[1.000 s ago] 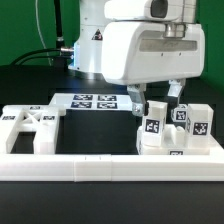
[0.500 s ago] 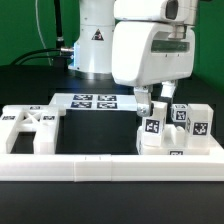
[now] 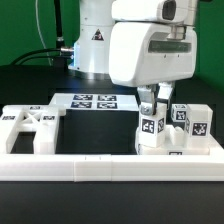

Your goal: Assemble chair

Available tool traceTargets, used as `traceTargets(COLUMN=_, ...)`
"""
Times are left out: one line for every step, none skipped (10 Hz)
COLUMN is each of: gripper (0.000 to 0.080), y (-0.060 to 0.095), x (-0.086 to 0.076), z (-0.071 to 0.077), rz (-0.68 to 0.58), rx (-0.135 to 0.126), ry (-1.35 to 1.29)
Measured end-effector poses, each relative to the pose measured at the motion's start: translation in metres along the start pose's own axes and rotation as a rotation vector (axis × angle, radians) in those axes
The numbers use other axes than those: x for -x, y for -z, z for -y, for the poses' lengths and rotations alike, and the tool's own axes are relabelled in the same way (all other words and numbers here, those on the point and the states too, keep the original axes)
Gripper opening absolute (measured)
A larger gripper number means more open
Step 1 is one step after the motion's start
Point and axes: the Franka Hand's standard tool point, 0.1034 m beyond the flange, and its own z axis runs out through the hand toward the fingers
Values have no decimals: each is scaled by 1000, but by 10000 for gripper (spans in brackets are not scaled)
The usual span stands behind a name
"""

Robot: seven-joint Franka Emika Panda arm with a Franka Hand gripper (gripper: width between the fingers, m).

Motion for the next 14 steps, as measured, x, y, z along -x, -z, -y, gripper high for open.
traceTargets(gripper=289, y=0, x=0, z=0, rz=-1, rx=-1, ry=-81)
traceTargets(gripper=289, y=0, x=0, z=0, rz=-1, rx=-1, ry=-167)
traceTargets(gripper=289, y=-1, x=0, z=0, rz=-1, rx=-2, ry=-277)
traceTargets(gripper=289, y=-1, x=-1, z=1, rz=-2, rx=-1, ry=-392)
traceTargets(gripper=289, y=-1, x=-5, z=1, rz=-11, rx=5, ry=-513)
traceTargets(gripper=289, y=-1, x=-5, z=0, rz=-14, rx=6, ry=-625)
traceTargets(gripper=289, y=-1, x=-4, z=0, rz=-15, rx=4, ry=-709)
traceTargets(gripper=289, y=-1, x=-3, z=0, rz=-16, rx=2, ry=-866)
traceTargets(gripper=289, y=-1, x=-4, z=0, rz=-17, rx=5, ry=-986)
traceTargets(gripper=289, y=0, x=-4, z=0, rz=-17, rx=14, ry=-1057)
traceTargets(gripper=289, y=-1, x=-3, z=0, rz=-18, rx=11, ry=-1119)
traceTargets(gripper=289, y=-1, x=-3, z=-1, rz=-19, rx=9, ry=-1182)
traceTargets(gripper=289, y=-1, x=-3, z=-1, rz=-19, rx=7, ry=-1237)
traceTargets(gripper=289, y=-1, x=-2, z=-1, rz=-20, rx=5, ry=-1303)
